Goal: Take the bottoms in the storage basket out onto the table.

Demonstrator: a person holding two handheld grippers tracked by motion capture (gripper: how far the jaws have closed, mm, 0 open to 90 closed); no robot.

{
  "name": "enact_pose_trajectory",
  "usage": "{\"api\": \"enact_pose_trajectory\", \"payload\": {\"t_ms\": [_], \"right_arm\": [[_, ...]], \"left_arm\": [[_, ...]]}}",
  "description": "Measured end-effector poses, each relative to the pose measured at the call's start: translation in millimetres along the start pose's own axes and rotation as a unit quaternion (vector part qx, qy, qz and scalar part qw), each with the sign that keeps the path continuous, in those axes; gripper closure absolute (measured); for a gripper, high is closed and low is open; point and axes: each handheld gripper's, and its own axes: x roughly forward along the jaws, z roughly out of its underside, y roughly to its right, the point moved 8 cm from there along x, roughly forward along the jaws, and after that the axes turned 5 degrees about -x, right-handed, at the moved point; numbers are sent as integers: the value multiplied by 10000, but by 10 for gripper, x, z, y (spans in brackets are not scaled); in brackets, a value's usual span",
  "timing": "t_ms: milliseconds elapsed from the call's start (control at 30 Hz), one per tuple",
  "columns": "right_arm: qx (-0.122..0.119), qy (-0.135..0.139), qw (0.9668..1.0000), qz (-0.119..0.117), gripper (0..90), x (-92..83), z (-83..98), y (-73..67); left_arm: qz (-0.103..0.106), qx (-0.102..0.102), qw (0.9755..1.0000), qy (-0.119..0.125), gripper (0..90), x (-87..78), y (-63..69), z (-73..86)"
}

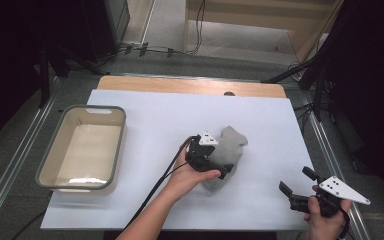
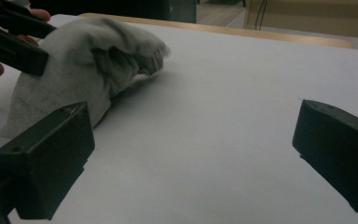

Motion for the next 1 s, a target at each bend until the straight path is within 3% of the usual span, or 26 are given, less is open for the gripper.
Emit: {"api": "enact_pose_trajectory", "payload": {"t_ms": [200, 500, 1000], "right_arm": [[-17, 6, 10000, -4, 0, 3, -1, 0], [8, -4, 10000, -4, 0, -4, -1, -2], [-17, -17, 10000, -10, 0, 5, 0, -13]], "left_arm": [[-37, 122, 9998, 179, 0, -158, 52, -117], [-97, 227, 9990, 364, 0, -379, 83, -139], [-271, 179, 9964, 783, 0, -821, 46, -106]]}}
